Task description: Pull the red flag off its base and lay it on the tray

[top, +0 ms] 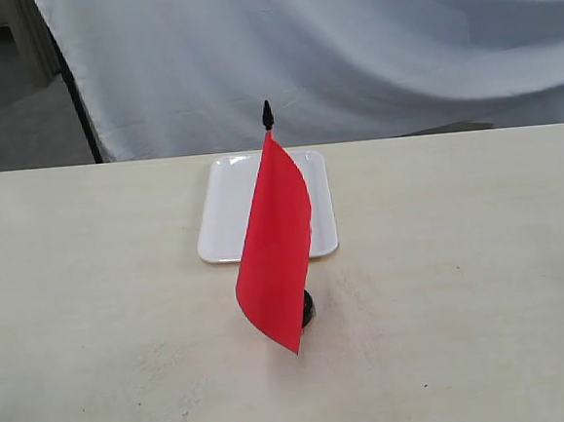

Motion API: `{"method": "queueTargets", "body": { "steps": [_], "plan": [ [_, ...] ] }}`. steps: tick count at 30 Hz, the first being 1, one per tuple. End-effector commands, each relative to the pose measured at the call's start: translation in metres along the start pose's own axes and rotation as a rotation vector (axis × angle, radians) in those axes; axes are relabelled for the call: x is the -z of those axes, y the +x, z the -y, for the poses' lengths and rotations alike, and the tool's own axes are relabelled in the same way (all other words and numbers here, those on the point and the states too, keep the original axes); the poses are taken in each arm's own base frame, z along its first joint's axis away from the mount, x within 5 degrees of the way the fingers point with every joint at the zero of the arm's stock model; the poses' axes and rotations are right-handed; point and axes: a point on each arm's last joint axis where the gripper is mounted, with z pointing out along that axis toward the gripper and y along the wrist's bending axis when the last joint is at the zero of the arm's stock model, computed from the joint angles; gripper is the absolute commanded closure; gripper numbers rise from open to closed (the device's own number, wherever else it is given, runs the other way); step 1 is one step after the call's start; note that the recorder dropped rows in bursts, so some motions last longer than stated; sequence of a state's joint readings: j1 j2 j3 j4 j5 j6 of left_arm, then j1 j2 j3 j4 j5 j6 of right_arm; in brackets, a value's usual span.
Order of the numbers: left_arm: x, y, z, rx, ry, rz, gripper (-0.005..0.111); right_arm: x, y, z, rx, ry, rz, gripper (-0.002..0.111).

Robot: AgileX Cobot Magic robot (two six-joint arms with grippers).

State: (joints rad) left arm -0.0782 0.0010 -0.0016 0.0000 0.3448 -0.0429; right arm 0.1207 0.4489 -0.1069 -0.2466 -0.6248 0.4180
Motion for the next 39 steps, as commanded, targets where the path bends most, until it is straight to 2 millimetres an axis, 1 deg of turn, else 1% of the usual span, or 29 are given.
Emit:
{"method": "queueTargets", "body": {
  "steps": [1, 2, 3, 7, 9, 11, 14, 16, 18, 20, 24, 25, 27, 29, 30, 33, 34, 35, 39],
  "plan": [
    [0.000, 0.000, 0.000, -0.003, 0.007, 0.001, 0.107, -0.025, 0.039, 0.001, 0.047, -0.080, -0.258, 0.109],
    [0.000, 0.000, 0.000, -0.003, 0.007, 0.001, 0.107, -0.030, 0.047, 0.001, 0.049, -0.098, -0.285, 0.109],
    [0.000, 0.000, 0.000, -0.003, 0.007, 0.001, 0.107, -0.037, 0.059, 0.002, 0.047, -0.130, -0.327, 0.109],
    [0.000, 0.000, 0.000, -0.003, 0.007, 0.001, 0.107, -0.061, 0.096, 0.001, 0.073, -0.276, -0.372, 0.109],
    [0.000, 0.000, 0.000, -0.003, 0.007, 0.001, 0.107, -0.075, 0.119, 0.003, 0.090, -0.344, -0.430, 0.109],
    [0.000, 0.000, 0.000, -0.003, 0.007, 0.001, 0.107, -0.090, 0.148, 0.005, 0.103, -0.427, -0.520, 0.109],
    [0.000, 0.000, 0.000, -0.003, 0.007, 0.001, 0.107, -0.103, 0.185, 0.005, 0.097, -0.581, -0.598, 0.109],
    [0.000, 0.000, 0.000, -0.003, 0.007, 0.001, 0.107, -0.108, 0.204, 0.005, 0.074, -0.658, -0.624, 0.109],
    [0.000, 0.000, 0.000, -0.003, 0.007, 0.001, 0.107, -0.113, 0.217, 0.005, 0.065, -0.705, -0.632, 0.109],
    [0.000, 0.000, 0.000, -0.003, 0.007, 0.001, 0.107, -0.115, 0.227, 0.007, 0.057, -0.715, -0.647, 0.109],
    [0.000, 0.000, 0.000, -0.003, 0.007, 0.001, 0.107, -0.119, 0.230, 0.009, 0.052, -0.707, -0.647, 0.108],
    [0.000, 0.000, 0.000, -0.003, 0.007, 0.001, 0.107, -0.120, 0.230, 0.010, 0.052, -0.694, -0.644, 0.106],
    [0.000, 0.000, 0.000, -0.003, 0.007, 0.001, 0.107, -0.121, 0.230, 0.011, 0.050, -0.671, -0.641, 0.097],
    [0.000, 0.000, 0.000, -0.003, 0.007, 0.001, 0.107, -0.121, 0.230, 0.011, 0.050, -0.671, -0.641, 0.080],
    [0.000, 0.000, 0.000, -0.003, 0.007, 0.001, 0.107, -0.121, 0.230, 0.011, 0.050, -0.671, -0.641, 0.069],
    [0.000, 0.000, 0.000, -0.003, 0.007, 0.001, 0.107, -0.122, 0.230, 0.011, 0.035, -0.667, -0.645, 0.021],
    [0.000, 0.000, 0.000, -0.003, 0.007, 0.001, 0.107, -0.122, 0.230, 0.011, 0.027, -0.672, -0.649, 0.009],
    [0.000, 0.000, 0.000, -0.003, 0.007, 0.001, 0.107, -0.122, 0.230, 0.010, 0.027, -0.674, -0.649, 0.004],
    [0.000, 0.000, 0.000, -0.003, 0.007, 0.001, 0.107, -0.124, 0.232, 0.003, 0.005, -0.687, -0.652, 0.003]
  ]
}}
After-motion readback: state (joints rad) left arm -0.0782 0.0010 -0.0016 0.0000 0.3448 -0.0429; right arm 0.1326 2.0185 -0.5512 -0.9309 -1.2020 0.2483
